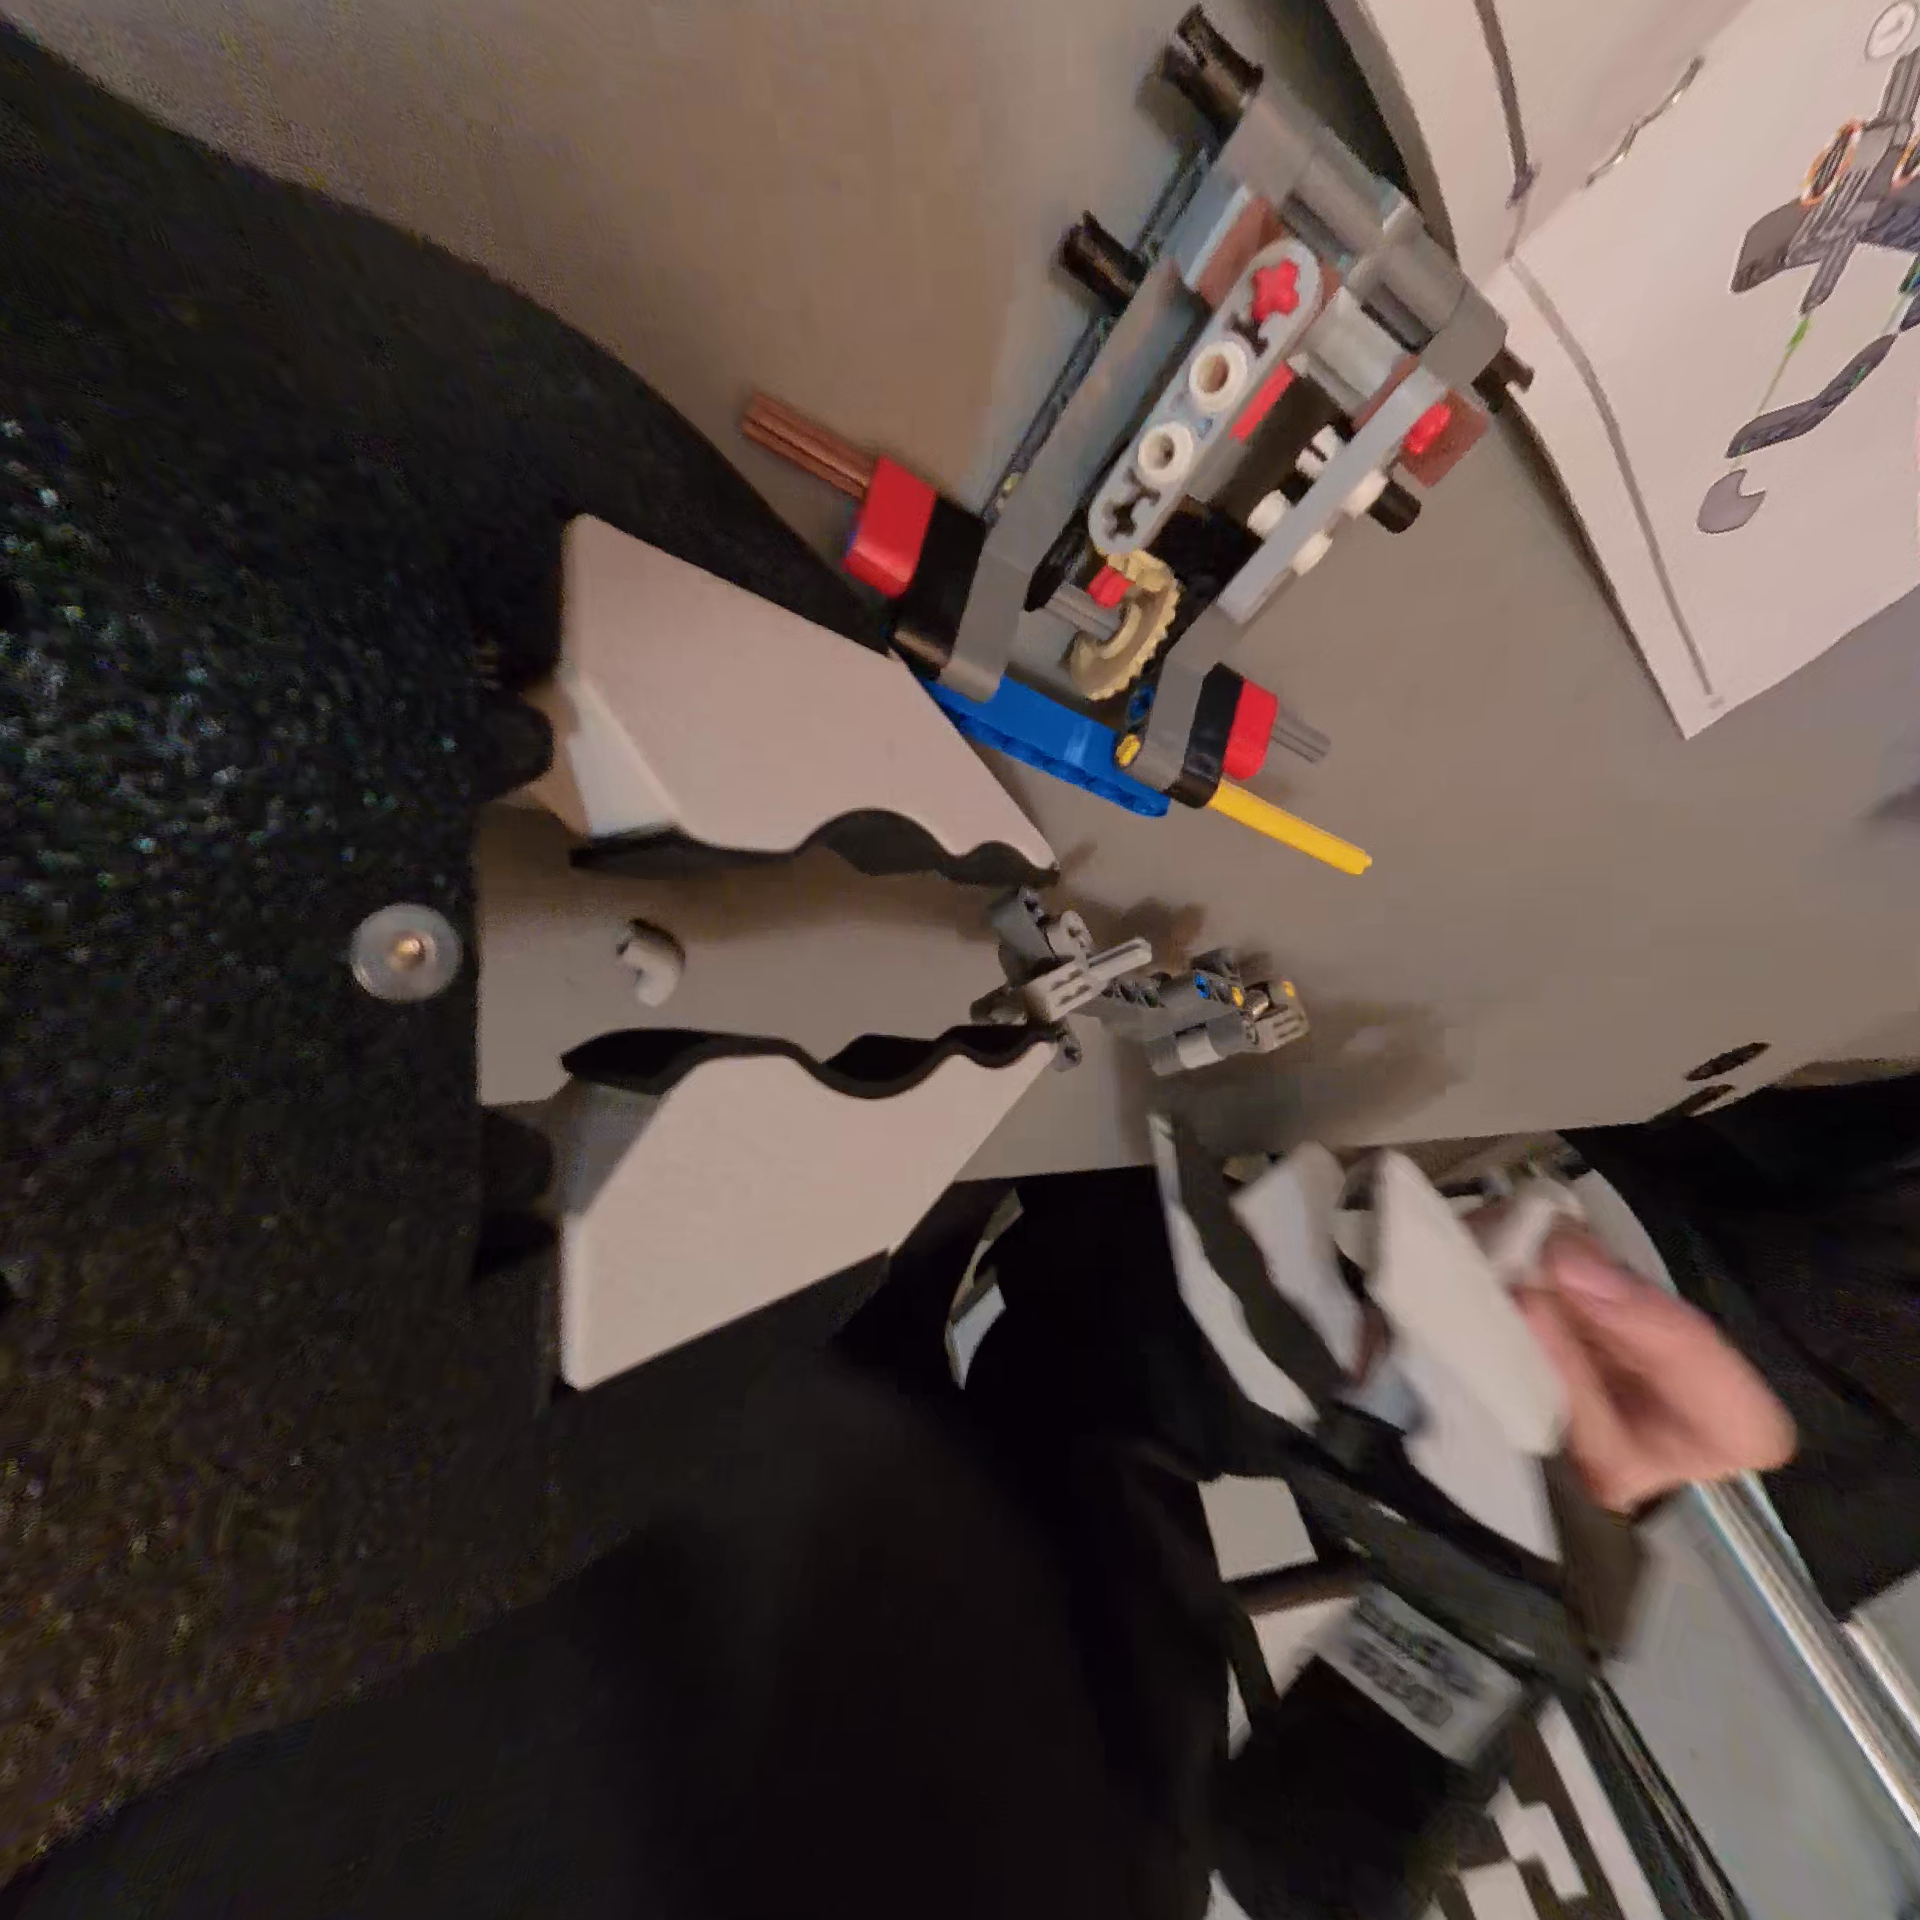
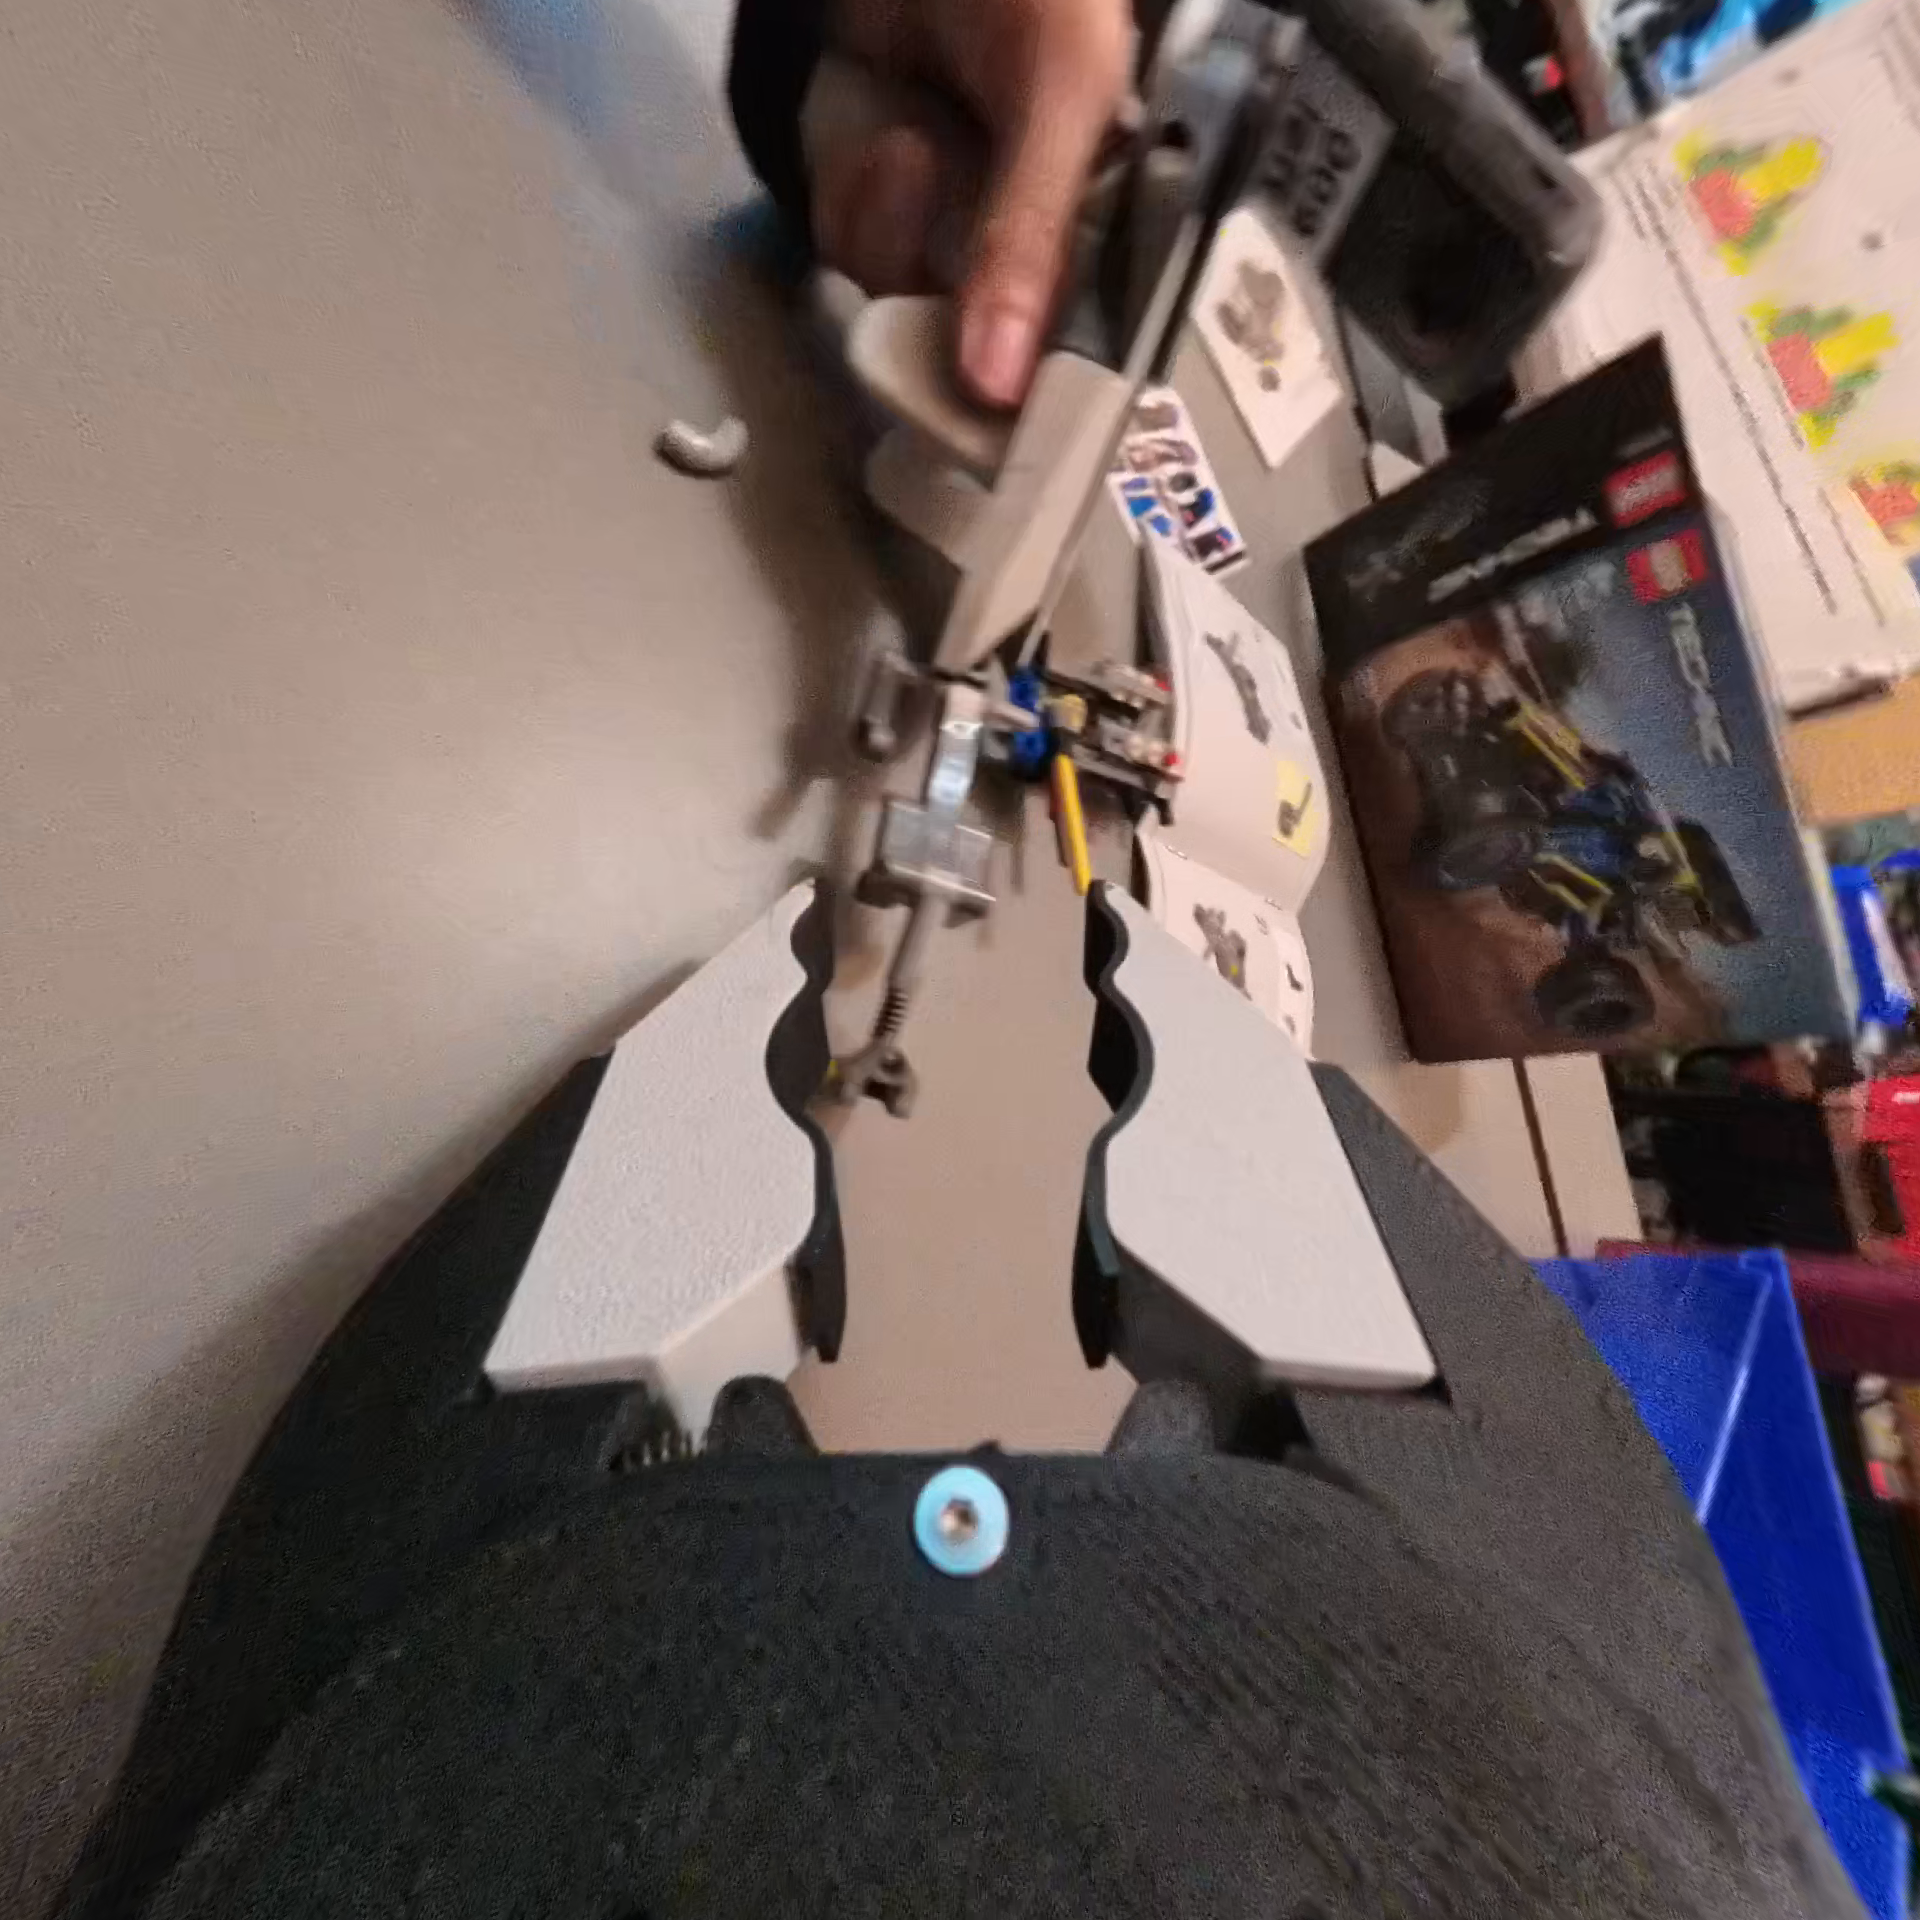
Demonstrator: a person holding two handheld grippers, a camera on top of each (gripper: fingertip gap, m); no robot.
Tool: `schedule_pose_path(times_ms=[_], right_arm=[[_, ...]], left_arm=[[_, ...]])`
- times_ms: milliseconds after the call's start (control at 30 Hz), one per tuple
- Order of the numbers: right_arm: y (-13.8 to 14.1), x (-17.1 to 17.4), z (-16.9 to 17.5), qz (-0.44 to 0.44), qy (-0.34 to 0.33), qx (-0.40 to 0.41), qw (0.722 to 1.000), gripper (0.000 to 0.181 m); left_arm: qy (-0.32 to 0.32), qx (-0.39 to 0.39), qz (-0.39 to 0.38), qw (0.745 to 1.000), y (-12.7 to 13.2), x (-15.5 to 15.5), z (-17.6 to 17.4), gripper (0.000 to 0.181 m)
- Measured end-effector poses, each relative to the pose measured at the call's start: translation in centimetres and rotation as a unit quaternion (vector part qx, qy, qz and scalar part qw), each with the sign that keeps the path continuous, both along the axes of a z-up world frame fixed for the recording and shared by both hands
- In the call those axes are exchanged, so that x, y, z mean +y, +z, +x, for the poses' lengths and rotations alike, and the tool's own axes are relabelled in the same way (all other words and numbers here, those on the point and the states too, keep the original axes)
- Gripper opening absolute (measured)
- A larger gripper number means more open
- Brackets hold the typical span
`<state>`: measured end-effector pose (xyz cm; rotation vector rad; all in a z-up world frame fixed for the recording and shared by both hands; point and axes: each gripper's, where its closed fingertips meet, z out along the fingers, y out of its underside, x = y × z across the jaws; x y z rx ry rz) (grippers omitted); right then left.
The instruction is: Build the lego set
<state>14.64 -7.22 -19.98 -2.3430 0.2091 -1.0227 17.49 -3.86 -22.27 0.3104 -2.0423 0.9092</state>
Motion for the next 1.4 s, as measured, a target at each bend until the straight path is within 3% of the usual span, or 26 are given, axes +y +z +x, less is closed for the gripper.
schedule_pose_path(times_ms=[33,167,433,567,933,1067,1133,1400], right_arm=[[-0.8,0.7,0.0,-0.021,0.009,-0.007,1.000,0.044],[-1.2,2.4,1.0,-0.022,0.012,-0.045,0.999,0.031],[-2.8,3.2,0.8,-0.044,0.039,-0.001,0.998,0.018],[-3.5,3.3,0.9,-0.049,0.042,0.017,0.998,0.001],[-3.5,2.9,0.8,0.032,0.015,0.078,0.996,0.000],[-3.4,2.8,0.4,0.074,0.007,0.113,0.991,0.014],[-3.3,2.9,0.7,0.086,0.001,0.111,0.990,0.006],[-3.7,2.8,1.3,0.061,-0.014,0.112,0.992,0.002]], left_arm=[[0.003,0.002,0.004,1.000,-0.1,0.0,0.1,0.023],[0.005,-0.001,0.016,1.000,-0.4,0.1,0.0,0.023],[0.003,-0.010,0.026,1.000,-0.8,0.1,-0.1,0.023],[0.000,-0.012,0.026,1.000,-0.8,0.0,-0.2,0.023],[0.011,-0.028,0.029,0.999,-1.0,-0.1,0.0,0.023],[0.011,-0.032,0.031,0.999,-1.1,-0.1,-0.1,0.023],[0.009,-0.033,0.032,0.999,-1.1,-0.1,-0.1,0.023],[0.013,-0.071,0.047,0.996,-1.5,-0.1,0.1,0.023]])
